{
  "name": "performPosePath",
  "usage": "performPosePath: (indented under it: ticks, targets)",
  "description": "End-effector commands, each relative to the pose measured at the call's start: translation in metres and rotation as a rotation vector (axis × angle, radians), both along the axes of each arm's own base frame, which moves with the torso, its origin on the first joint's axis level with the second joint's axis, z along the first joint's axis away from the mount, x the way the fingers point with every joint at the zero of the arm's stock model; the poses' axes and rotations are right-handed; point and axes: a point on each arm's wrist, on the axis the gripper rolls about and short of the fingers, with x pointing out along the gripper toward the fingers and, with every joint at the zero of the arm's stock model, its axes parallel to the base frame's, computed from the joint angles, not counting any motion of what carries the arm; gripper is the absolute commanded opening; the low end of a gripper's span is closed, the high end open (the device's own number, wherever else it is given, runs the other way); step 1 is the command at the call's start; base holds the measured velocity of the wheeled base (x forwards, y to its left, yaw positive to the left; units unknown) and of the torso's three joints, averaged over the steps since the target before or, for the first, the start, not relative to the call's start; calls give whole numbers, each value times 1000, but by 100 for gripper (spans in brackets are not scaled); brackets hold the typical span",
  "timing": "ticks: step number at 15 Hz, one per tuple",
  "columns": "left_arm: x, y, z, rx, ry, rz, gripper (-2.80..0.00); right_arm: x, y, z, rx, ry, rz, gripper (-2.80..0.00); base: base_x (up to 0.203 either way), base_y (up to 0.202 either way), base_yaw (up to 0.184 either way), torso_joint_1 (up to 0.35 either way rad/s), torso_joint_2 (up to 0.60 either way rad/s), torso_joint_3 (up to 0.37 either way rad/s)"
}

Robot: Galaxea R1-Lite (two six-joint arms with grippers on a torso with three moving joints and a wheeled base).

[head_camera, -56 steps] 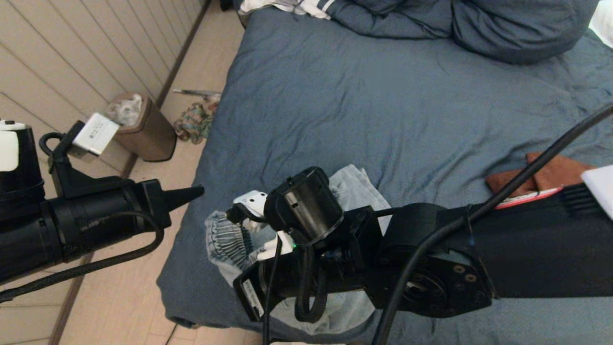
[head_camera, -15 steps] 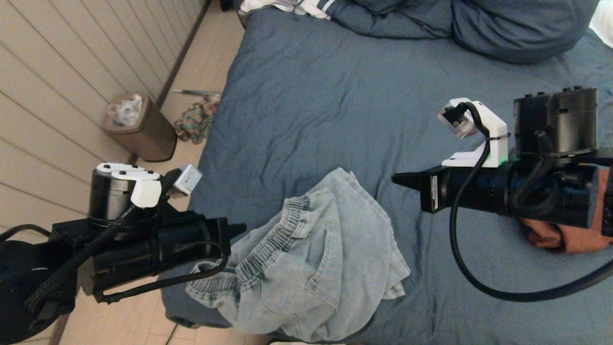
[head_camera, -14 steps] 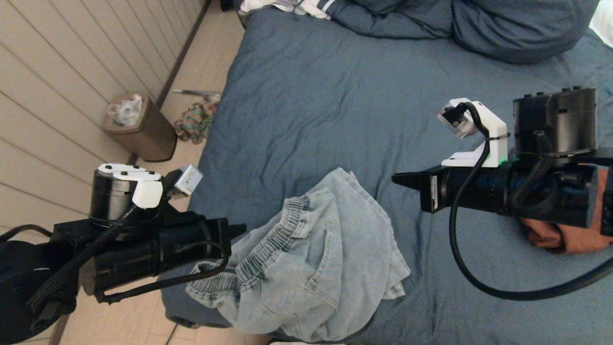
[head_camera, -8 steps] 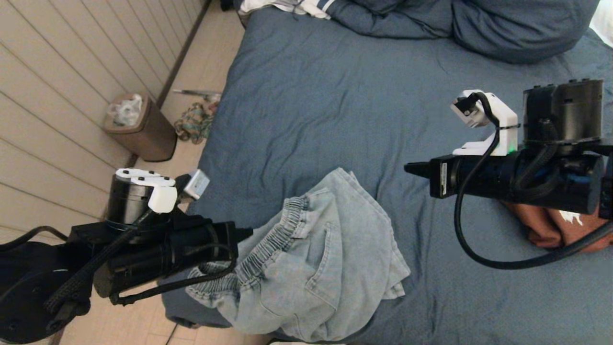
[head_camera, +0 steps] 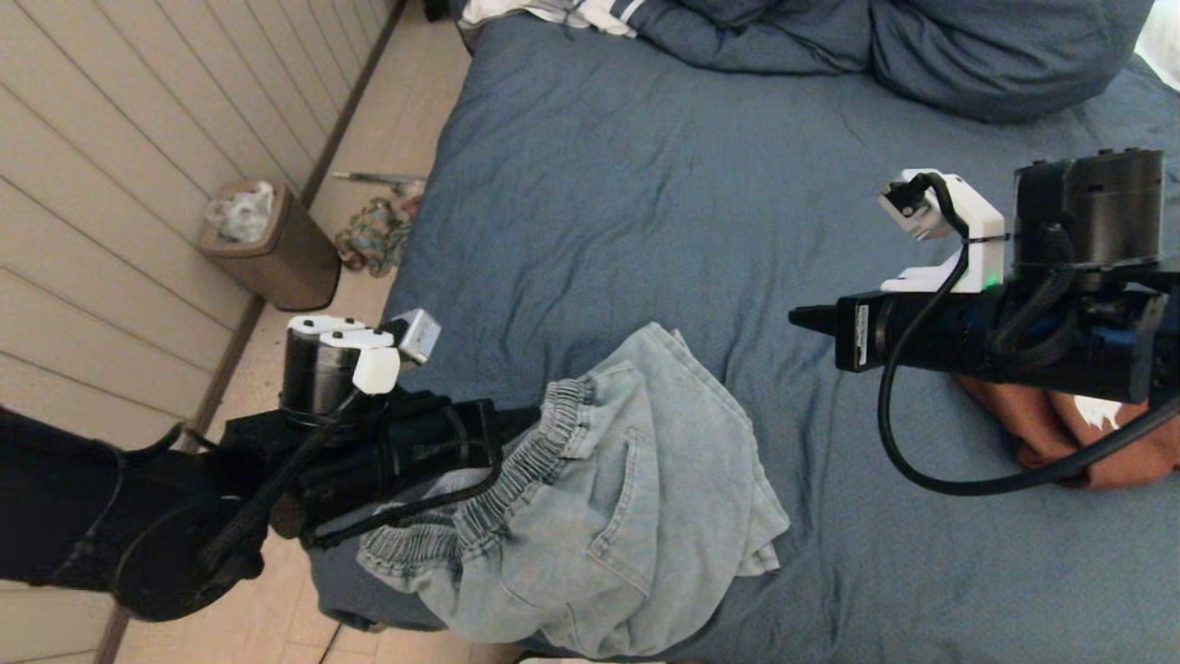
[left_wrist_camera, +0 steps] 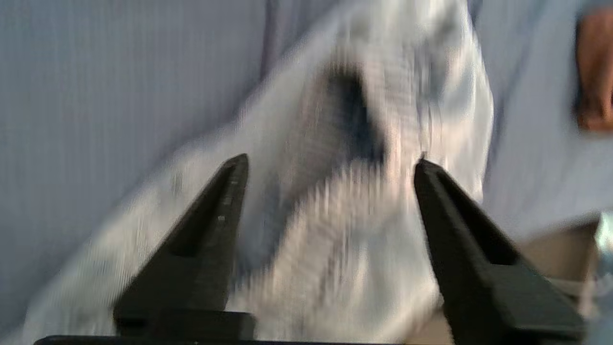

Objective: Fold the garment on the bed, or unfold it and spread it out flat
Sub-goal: Unford the blue shorts

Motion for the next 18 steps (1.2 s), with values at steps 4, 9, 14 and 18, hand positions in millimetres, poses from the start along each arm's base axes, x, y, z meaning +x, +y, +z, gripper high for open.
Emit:
performPosePath:
  ticks: [4, 9, 14, 18]
  targets:
    - [26, -34, -16, 18, -4, -4, 0, -3, -1, 3, 3, -10, 4, -280, 0, 0, 0, 0, 0, 0]
    - [17, -41, -6, 3, -21, -35, 0, -4, -3, 4, 5, -16, -2, -280, 0, 0, 0, 0, 0, 0]
    - [-13, -51, -5, 7, -14, -112, 0, -5, -4, 5, 6, -20, -3, -280, 0, 0, 0, 0, 0, 0]
    - [-13, -51, -13, 23, 4, -111, 0, -5, -3, 5, 6, -19, -3, -280, 0, 0, 0, 0, 0, 0]
